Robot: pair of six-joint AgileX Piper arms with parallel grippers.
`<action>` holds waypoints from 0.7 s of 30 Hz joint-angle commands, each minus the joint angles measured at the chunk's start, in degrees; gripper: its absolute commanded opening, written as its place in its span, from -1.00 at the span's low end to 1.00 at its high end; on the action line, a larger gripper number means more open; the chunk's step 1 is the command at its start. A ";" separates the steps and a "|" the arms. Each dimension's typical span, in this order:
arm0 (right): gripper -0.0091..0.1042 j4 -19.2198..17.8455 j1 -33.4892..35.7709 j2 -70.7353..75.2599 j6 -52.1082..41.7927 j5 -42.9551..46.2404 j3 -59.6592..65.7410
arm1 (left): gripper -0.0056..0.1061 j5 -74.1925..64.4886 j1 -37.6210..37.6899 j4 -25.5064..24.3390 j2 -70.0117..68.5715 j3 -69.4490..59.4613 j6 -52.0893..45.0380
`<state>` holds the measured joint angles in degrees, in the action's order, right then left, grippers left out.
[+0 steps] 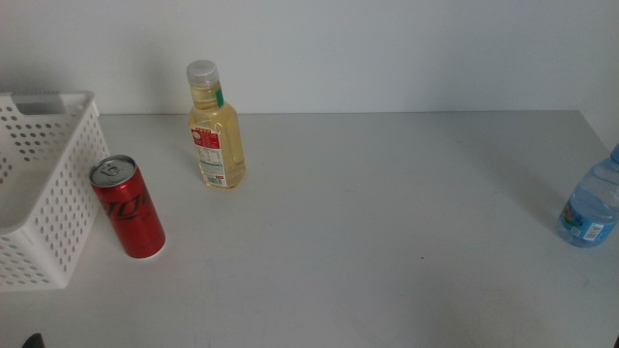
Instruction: Use arms to grab the bottles and put them into the dustbin to the left of the table.
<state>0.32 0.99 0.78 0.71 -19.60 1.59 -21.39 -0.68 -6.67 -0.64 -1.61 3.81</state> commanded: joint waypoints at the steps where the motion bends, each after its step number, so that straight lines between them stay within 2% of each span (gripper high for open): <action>1: 0.83 -0.63 0.13 1.19 -0.30 4.11 -0.52 | 0.77 5.70 -0.01 -0.07 -1.24 -0.17 0.41; 10: 0.83 -0.63 0.13 1.19 -0.30 4.11 -0.52 | 0.77 14.39 0.78 -0.07 8.91 -0.11 0.41; 21: 0.83 -0.63 0.13 1.19 -0.30 4.11 -0.52 | 0.77 34.77 8.27 -0.01 24.71 -0.11 0.41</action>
<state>0.32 0.99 0.78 0.71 -19.60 1.59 5.28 6.66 -6.72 21.54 -1.61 3.81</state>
